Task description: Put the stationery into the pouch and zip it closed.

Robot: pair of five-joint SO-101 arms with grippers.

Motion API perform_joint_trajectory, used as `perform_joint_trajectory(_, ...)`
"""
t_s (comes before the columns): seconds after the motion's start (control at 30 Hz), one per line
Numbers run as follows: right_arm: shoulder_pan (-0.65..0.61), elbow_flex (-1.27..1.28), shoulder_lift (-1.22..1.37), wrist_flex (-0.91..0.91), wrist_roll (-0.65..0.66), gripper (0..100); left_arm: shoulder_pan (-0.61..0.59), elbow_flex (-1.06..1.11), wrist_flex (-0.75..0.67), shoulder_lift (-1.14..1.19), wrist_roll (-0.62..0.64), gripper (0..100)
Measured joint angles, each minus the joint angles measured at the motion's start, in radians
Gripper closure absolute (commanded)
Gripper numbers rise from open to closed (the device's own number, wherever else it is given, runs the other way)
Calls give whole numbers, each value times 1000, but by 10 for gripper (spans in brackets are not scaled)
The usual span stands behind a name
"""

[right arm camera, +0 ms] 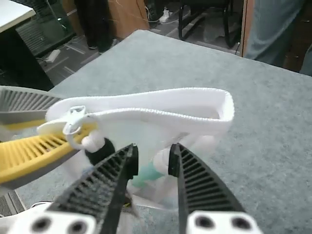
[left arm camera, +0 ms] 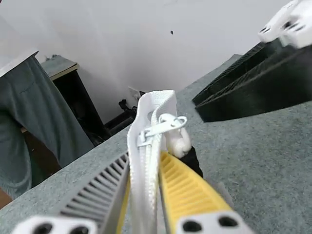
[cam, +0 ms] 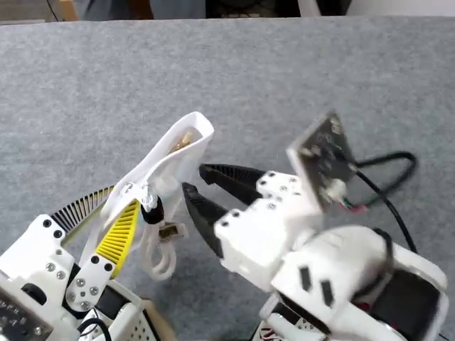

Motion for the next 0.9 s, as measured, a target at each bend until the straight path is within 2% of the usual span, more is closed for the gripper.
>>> perform_joint_trajectory(0.23,-103,9,-14,31,-2,871,0,3,0,0,0,973)
perform_joint_trajectory(0.4,-176,130,-14,0,-2,871,0,58,0,2,0,973)
perform_joint_trajectory(0.67,-221,160,-21,-129,-2,871,0,58,0,2,0,973)
perform_joint_trajectory(0.9,-221,166,-25,-150,-2,870,0,57,0,2,0,973)
